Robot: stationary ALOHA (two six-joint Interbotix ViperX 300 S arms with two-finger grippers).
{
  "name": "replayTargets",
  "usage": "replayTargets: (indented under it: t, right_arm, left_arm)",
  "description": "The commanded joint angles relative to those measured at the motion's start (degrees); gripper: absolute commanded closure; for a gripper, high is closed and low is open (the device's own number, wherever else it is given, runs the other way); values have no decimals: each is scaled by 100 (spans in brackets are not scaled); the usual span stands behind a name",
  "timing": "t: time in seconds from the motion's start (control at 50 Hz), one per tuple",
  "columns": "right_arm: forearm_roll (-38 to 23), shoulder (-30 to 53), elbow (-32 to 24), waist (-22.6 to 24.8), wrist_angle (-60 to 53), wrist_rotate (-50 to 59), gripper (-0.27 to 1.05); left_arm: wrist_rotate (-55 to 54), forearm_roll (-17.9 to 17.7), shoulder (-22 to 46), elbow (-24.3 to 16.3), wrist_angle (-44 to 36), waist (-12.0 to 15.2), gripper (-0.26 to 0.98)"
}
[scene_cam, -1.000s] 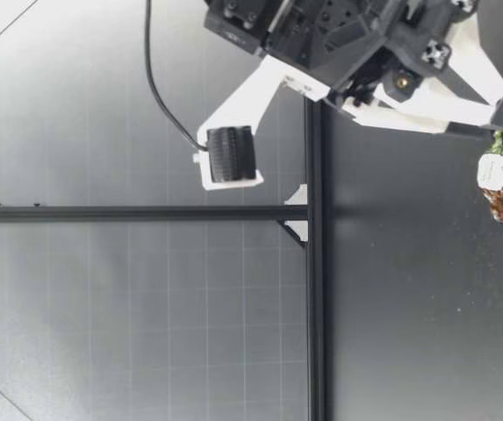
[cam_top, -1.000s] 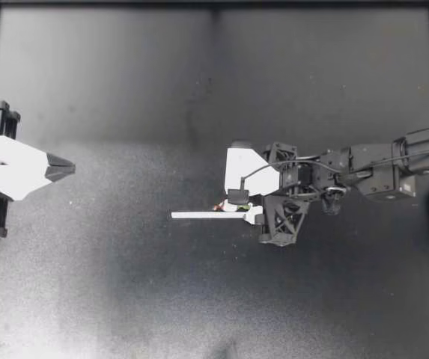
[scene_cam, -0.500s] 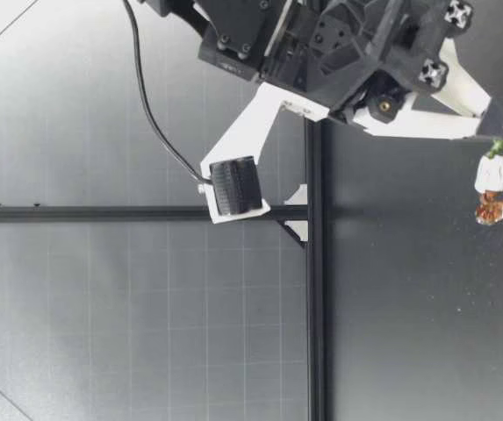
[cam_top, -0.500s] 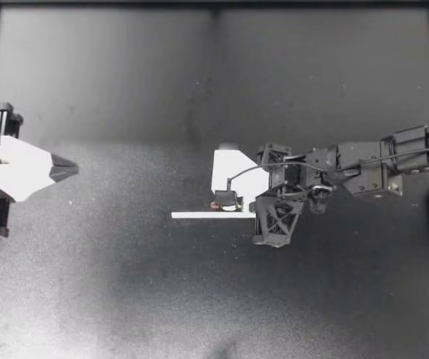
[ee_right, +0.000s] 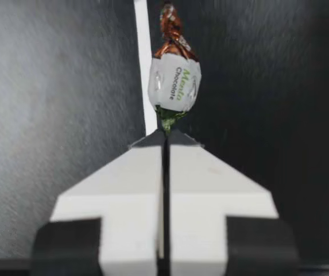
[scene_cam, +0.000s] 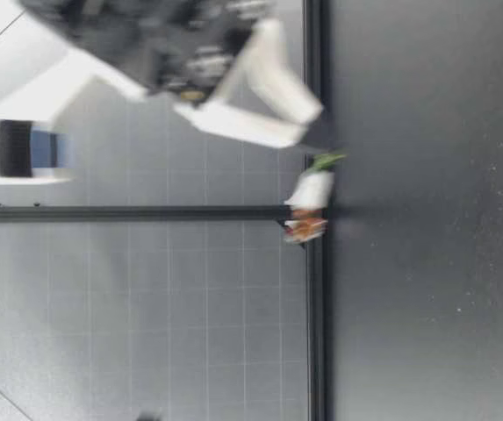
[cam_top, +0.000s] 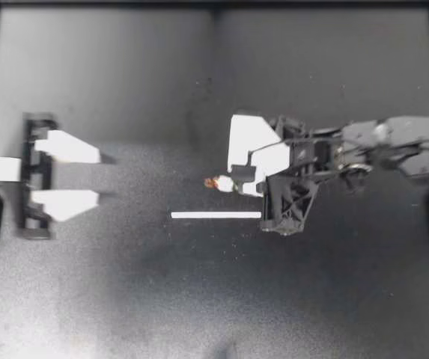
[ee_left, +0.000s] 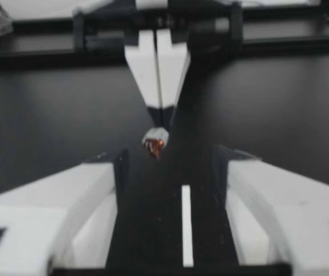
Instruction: Pick up the candy and unwrap it.
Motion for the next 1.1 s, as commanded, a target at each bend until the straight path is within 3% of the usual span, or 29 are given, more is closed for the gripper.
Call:
replayTargets:
  t: [0.0,0.14,0.3,0.92,1.08]
  right_arm:
    - [9,-193,-272,-35,105,9,95]
    - [9,-193,-501,-18,422,0,95]
    - [9,-202,-712,53,536,-26,95]
    - [9,-281,-879,167,501,-26,95]
    - [9,-290,-888,167,483,-26,95]
  left_arm:
    - [0,0,527,-272,-527,9,22]
    - [-35,-9,1204,-501,-1107,9,23]
    - [-70,-9,1670,-835,-1178,9,23]
    - [-88,-149,1907,-1134,-1169,9,24]
    - [-88,-167,1978,-1187,-1169,9,35]
